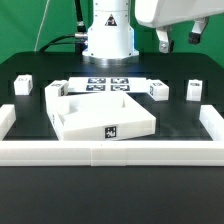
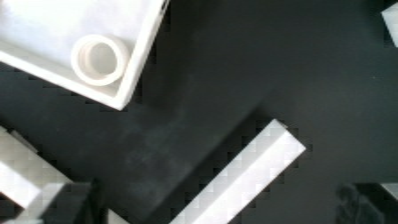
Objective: Assemble one leg
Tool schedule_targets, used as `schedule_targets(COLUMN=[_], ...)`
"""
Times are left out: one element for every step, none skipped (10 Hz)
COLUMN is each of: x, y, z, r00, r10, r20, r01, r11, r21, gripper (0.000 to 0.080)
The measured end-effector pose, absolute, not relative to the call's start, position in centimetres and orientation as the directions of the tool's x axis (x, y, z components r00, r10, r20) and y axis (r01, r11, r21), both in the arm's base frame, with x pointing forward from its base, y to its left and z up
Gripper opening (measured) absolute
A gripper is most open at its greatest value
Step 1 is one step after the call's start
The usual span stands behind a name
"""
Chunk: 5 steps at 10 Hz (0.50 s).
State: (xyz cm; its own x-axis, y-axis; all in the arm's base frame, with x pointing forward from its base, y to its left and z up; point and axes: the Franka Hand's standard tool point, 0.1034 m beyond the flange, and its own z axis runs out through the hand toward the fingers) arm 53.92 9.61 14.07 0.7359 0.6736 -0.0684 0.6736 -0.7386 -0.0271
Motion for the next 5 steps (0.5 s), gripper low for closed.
schedule_targets(x=[53.80, 53.80, 53.80, 53.79, 53.79], y=[9.68, 9.68, 9.68, 9.67, 9.67], z=[14.07, 14.07, 14.07, 14.04, 14.04], r00=[0.747, 0.748, 0.748, 0.748, 0.748], r10=[0.660, 0.660, 0.660, 0.660, 0.660], r20=[-0.075, -0.075, -0.075, -0.075, -0.075], r01=[0.660, 0.660, 0.660, 0.660, 0.660], r11=[-0.751, -0.751, -0.751, -0.751, -0.751], r21=[-0.029, -0.029, -0.029, -0.029, -0.029], gripper=[0.0649, 0.0649, 0.0649, 0.0649, 0.0649])
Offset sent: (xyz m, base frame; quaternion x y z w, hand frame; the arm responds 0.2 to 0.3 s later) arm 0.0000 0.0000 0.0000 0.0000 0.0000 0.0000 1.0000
